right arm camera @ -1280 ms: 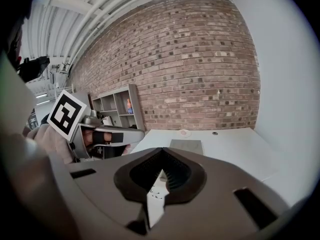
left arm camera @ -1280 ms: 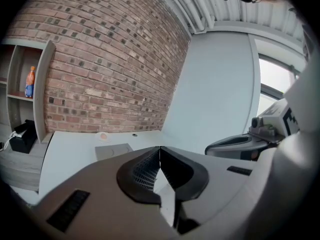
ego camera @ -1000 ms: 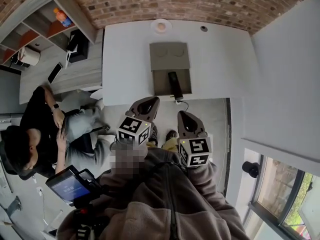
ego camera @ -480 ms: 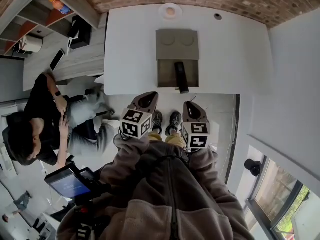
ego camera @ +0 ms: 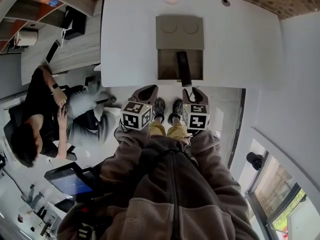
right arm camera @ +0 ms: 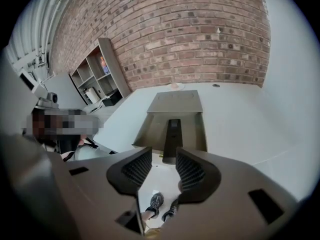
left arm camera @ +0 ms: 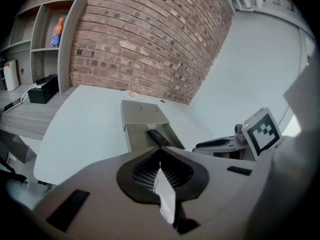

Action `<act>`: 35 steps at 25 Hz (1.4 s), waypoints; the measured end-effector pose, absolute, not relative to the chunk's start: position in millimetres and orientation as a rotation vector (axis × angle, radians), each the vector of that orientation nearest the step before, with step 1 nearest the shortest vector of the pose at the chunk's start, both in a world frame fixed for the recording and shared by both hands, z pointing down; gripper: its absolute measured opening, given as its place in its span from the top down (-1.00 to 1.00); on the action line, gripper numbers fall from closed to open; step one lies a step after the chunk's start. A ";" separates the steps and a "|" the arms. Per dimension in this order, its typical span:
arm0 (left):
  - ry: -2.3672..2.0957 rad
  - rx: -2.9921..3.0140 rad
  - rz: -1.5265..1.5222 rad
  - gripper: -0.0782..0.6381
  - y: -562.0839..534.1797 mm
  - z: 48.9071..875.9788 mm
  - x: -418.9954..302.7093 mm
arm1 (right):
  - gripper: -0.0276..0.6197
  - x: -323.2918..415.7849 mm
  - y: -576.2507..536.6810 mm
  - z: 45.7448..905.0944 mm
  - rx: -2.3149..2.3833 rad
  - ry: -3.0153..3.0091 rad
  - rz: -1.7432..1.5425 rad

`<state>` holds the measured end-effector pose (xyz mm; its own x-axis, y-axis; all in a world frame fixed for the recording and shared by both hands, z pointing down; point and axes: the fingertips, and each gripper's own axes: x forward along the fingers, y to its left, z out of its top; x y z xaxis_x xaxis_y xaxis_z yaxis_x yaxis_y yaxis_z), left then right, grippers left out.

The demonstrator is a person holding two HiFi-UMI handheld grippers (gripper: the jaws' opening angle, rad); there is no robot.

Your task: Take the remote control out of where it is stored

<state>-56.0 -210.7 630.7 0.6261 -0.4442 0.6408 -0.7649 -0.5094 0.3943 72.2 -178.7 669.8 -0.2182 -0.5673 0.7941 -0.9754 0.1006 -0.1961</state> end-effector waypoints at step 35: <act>-0.961 2.090 0.631 0.76 -216.3 652.3 -84.3 | 0.17 78.4 -201.8 747.2 1.412 -1.620 0.991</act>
